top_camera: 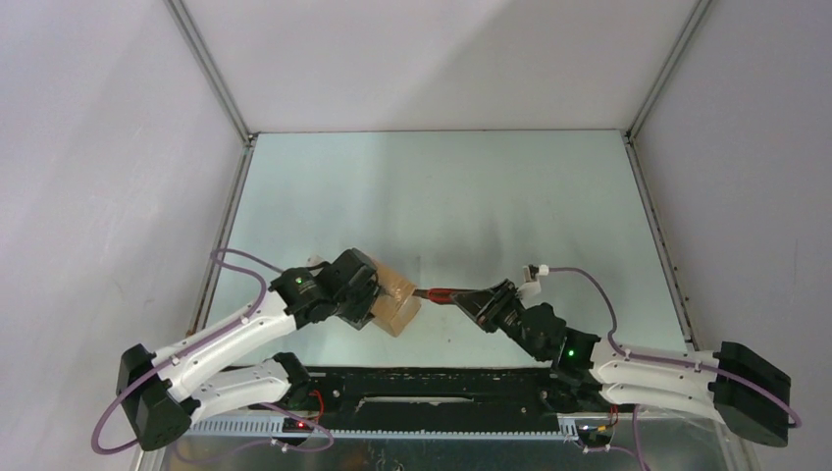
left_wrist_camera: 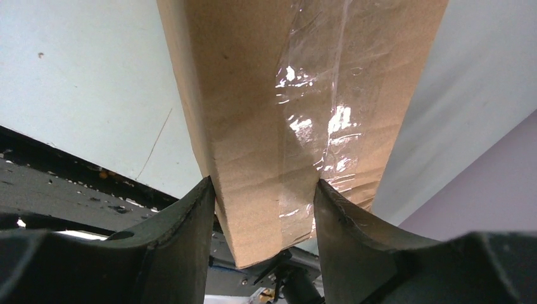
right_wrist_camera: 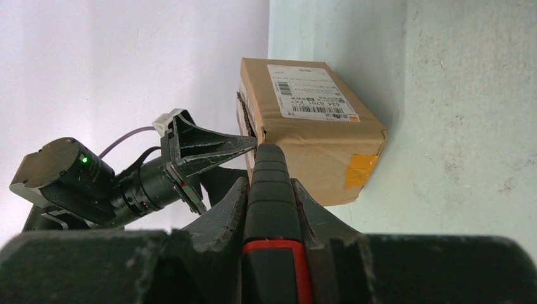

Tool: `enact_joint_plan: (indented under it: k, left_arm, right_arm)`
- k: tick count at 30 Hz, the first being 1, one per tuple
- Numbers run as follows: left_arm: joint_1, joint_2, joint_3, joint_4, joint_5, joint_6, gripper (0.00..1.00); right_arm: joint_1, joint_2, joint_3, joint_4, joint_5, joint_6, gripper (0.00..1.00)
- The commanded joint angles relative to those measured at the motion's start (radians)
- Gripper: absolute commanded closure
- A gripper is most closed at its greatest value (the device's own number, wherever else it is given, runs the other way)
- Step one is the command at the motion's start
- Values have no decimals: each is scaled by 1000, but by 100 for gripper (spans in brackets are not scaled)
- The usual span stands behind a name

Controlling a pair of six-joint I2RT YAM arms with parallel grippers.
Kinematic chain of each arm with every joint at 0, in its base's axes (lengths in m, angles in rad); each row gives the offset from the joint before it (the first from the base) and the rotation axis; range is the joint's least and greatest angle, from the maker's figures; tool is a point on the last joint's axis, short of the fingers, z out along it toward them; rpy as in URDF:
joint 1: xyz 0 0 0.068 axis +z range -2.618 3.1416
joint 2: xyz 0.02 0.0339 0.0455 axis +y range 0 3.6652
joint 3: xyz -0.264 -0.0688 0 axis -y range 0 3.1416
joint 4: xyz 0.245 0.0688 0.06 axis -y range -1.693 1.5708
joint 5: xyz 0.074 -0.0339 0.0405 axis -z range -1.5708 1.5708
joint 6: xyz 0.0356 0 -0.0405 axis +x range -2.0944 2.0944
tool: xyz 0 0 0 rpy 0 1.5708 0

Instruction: Unpack the express box

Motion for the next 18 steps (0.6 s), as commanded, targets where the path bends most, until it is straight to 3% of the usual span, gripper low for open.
enact_joint_plan:
  k: [1,10,18]
  left_arm:
    - [20,-31,-27,32,-141,-81,100]
    - [19,-7,-31,82,-102,-54,100]
    - [18,-1,-5,43,-76,-47,100]
  right_arm:
    - [-16,-3,4,-100,-68,-42,100]
    - [11,106,-3,23,-56,-6,100]
    - [18,-83,-50,-21,101,9,100]
